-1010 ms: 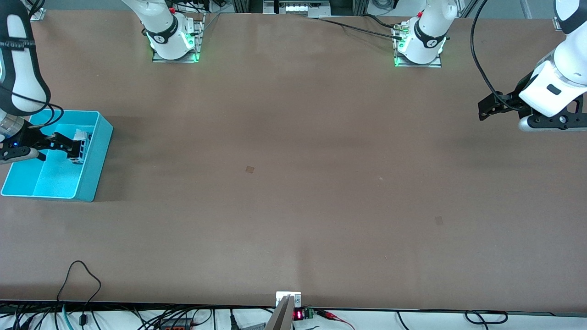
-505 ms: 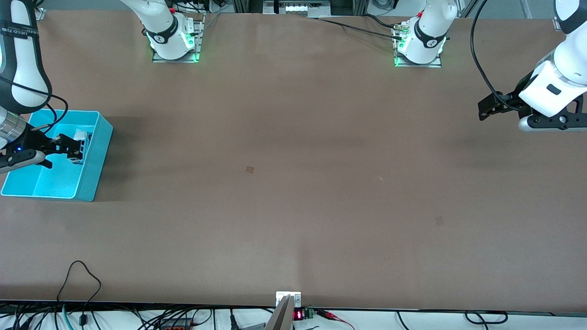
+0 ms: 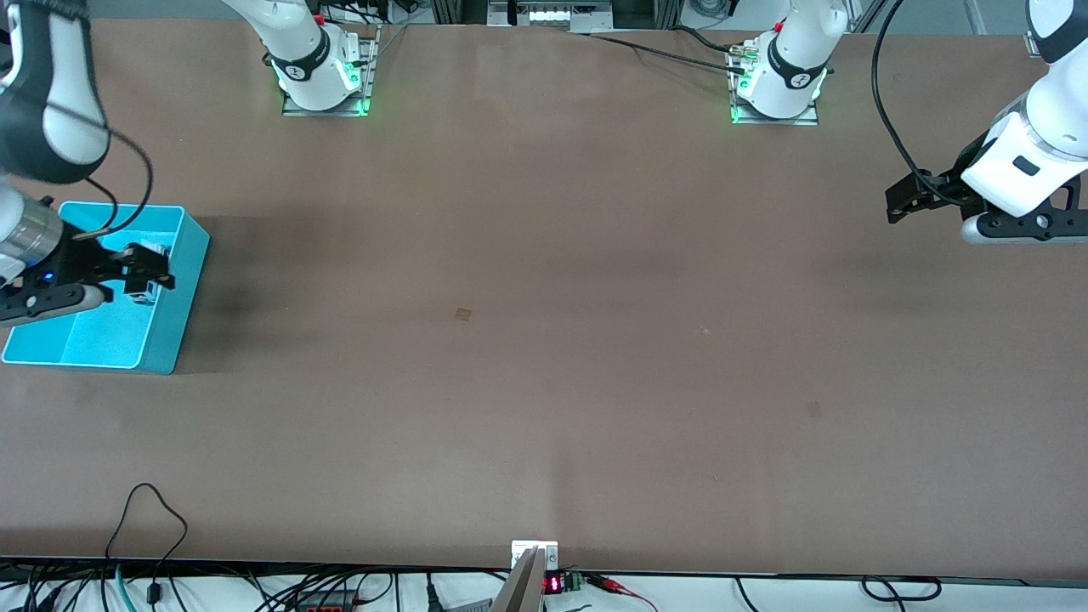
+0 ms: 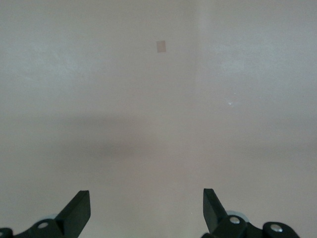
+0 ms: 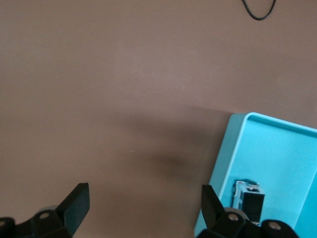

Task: Wind and store white jeep toy

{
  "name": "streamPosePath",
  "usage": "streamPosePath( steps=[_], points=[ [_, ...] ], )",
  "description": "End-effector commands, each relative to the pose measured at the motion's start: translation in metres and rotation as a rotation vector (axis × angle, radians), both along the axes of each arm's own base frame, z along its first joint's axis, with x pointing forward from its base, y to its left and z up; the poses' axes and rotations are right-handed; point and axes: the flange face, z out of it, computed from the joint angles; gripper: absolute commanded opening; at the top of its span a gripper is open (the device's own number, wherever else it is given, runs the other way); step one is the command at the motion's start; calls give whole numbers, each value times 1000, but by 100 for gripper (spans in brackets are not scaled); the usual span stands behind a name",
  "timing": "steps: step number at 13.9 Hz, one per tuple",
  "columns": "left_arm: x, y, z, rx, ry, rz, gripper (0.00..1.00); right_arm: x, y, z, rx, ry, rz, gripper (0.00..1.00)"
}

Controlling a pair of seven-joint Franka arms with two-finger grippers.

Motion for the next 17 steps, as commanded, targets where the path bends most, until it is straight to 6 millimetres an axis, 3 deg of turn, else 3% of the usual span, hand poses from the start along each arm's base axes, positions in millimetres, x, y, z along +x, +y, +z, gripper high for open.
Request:
streamPosePath(
  steps=[1, 4, 6, 8, 10, 12, 14, 17],
  points=[
    [-2, -2, 6, -11, 20, -6, 100, -21, 33, 35, -9, 27, -53, 100],
    [-3, -12, 7, -8, 18, -17, 100, -28, 57, 90, -25, 41, -32, 100],
    [-2, -15, 7, -3, 16, -20, 100, -27, 61, 120, -30, 29, -56, 100],
    [-4, -29, 6, -2, 16, -39, 100, -29, 64, 128, -27, 16, -78, 100],
    [-2, -29, 6, -1, 14, -39, 100, -33, 68, 129, -17, 34, -110, 100],
    [-3, -29, 8, -2, 14, -40, 100, -44, 94, 142, -17, 34, -192, 100],
    [-2, -26, 8, -1, 14, -42, 100, -49, 91, 148, -27, 27, -223, 100],
    [3, -21, 10, 1, 7, -44, 100, -47, 80, 156, -25, 4, -118, 100]
  ],
)
